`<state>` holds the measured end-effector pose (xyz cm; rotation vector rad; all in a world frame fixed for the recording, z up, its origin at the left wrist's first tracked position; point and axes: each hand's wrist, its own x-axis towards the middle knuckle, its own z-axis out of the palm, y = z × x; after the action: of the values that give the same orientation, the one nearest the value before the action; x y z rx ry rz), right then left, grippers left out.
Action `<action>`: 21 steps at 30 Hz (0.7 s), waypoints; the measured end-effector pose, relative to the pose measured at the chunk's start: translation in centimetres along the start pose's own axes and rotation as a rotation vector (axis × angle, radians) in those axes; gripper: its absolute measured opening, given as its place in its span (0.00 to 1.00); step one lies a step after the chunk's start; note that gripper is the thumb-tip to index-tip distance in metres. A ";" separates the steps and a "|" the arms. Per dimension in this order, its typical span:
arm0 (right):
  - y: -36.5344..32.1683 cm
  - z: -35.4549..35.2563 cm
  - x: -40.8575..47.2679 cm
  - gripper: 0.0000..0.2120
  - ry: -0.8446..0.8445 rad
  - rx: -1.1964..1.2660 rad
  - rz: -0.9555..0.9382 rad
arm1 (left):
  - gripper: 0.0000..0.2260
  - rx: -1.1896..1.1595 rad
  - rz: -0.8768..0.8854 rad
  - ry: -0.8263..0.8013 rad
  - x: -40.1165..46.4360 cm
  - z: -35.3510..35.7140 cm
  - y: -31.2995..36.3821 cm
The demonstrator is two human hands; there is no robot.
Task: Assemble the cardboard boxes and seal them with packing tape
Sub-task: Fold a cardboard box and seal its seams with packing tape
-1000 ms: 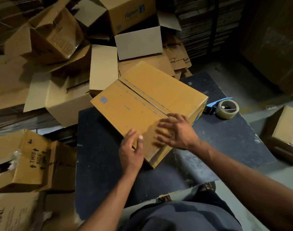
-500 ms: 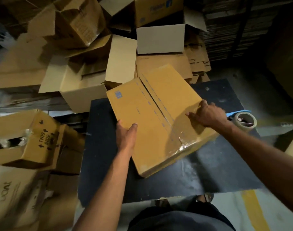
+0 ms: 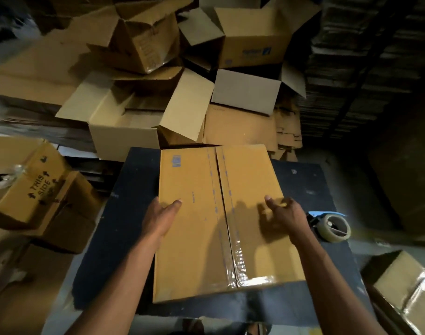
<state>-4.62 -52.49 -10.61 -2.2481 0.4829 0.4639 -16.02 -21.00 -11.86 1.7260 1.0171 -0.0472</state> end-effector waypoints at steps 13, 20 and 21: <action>-3.3 -15.7 -11.9 0.31 0.471 0.161 -0.350 | 0.22 -0.305 0.567 -0.059 -10.2 1.4 17.7; 6.5 -27.5 -14.5 0.28 0.867 0.292 -0.227 | 0.29 -0.317 0.734 -0.478 -17.1 15.2 23.5; 8.3 -28.9 -15.1 0.28 0.927 0.287 -0.197 | 0.29 -0.303 0.740 -0.542 -18.4 17.6 23.8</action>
<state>-16.52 -76.55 9.65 -2.0868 0.7118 -0.7484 -4.82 -47.34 7.97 1.5836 -0.0381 0.1054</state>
